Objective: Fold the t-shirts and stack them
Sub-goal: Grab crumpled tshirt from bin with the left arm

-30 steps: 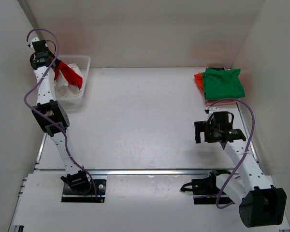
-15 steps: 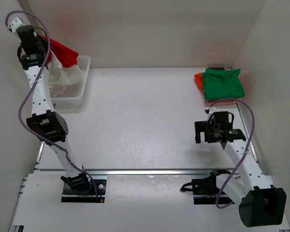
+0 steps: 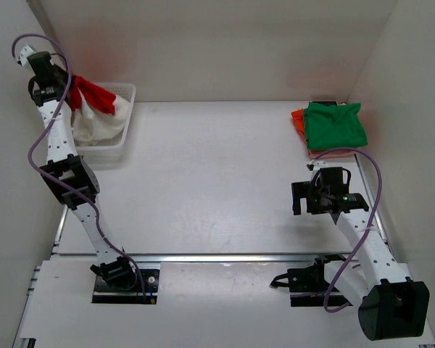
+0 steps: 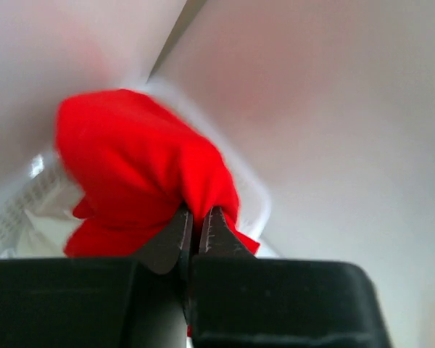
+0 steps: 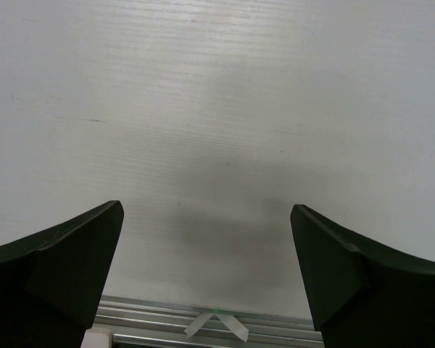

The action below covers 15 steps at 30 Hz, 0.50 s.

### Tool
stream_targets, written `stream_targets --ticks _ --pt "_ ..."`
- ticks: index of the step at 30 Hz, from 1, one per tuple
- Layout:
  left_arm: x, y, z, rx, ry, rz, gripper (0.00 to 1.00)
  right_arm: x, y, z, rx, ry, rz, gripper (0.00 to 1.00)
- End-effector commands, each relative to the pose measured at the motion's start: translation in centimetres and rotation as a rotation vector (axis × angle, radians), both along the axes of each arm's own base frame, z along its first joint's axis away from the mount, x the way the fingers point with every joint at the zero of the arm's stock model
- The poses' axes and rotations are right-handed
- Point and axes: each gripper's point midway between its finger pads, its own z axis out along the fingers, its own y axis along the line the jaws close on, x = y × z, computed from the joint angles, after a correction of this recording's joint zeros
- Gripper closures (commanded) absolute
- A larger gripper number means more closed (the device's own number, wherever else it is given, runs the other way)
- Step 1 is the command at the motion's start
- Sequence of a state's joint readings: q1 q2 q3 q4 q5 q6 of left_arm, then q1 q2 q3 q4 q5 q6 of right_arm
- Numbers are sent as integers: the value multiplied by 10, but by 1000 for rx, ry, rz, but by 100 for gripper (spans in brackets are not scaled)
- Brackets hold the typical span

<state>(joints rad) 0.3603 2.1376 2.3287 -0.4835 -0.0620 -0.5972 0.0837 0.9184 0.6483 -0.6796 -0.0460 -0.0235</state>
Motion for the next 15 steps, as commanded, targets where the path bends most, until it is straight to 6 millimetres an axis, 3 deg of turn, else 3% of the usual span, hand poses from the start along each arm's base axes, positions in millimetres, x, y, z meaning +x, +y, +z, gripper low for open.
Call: stream_targets --ticks 1,6,8,9,11,13,15 --pt "1 -17 12 -28 -23 -60 100 6 1 3 1 -28 10 2" --pt "5 -29 33 -33 -82 -114 100 6 1 2 3 -25 4 2" --pt "2 -32 53 -26 -129 -137 100 6 1 2 1 -23 8 1" --pt "3 -45 66 -17 -164 -176 100 5 0 1 -2 -16 9 2" --pt "-3 -63 94 38 -228 -241 100 5 2 1 1 -19 12 2" --pt "-19 -97 145 114 -345 -317 100 5 2 0 0 -20 11 2" --pt "-49 -132 200 212 -467 -390 100 6 1 1 -2 -18 10 2"
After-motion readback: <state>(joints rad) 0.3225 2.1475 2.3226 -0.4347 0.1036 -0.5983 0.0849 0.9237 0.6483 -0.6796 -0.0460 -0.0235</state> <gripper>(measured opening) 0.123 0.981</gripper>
